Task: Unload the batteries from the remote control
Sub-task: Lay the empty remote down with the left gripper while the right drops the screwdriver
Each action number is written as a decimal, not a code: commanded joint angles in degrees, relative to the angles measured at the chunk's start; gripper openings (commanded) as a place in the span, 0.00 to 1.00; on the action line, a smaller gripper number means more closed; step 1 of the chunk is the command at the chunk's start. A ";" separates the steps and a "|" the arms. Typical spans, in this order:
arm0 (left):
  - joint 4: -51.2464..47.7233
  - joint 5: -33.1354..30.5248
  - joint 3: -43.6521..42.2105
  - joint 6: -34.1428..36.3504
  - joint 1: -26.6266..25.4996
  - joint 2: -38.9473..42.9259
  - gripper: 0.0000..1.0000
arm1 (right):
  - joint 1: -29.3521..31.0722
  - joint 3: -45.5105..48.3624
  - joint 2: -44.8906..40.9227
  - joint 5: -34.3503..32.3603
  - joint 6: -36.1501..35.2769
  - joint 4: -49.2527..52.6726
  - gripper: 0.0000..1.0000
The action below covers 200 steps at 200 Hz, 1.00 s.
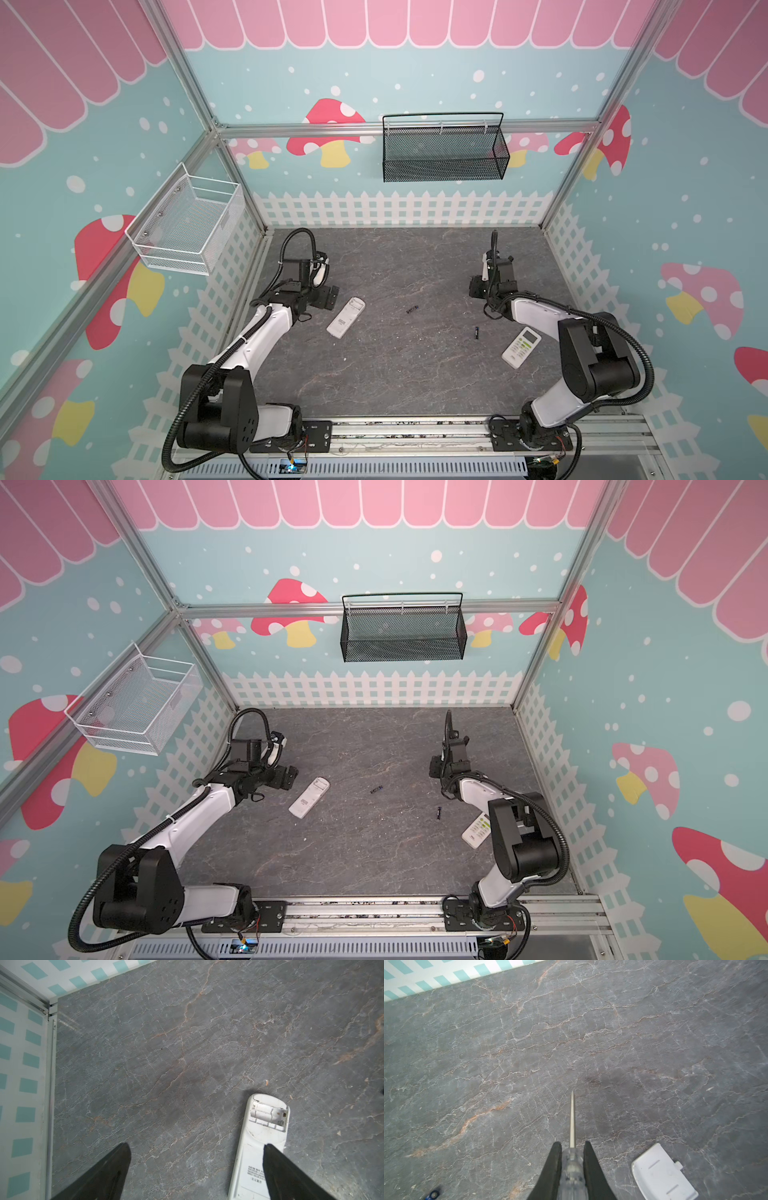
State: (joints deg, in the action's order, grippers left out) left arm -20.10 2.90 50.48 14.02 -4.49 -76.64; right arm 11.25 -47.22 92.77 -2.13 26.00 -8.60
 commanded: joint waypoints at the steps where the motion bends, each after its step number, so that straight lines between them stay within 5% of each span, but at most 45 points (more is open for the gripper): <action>1: 1.34 2.07 -0.82 -1.11 0.44 0.90 0.99 | -0.26 2.07 1.58 -0.27 0.28 -3.75 0.17; 89: 1.10 2.49 0.57 -1.77 0.40 -0.81 0.99 | -0.54 5.73 0.36 -0.27 -2.54 -3.52 0.31; 149: 0.87 2.09 1.06 -1.75 0.38 -1.29 0.99 | -0.67 1.57 -7.56 -2.35 -0.13 13.20 0.38; 200: 0.81 2.64 1.54 -3.91 0.37 -1.86 0.99 | -1.18 2.00 -16.85 -9.30 10.84 33.48 0.82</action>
State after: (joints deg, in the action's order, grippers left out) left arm -19.77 4.78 50.65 11.97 -4.47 -77.69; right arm 10.70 -44.91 78.67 -6.81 29.98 11.11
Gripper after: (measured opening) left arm 0.994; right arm 0.740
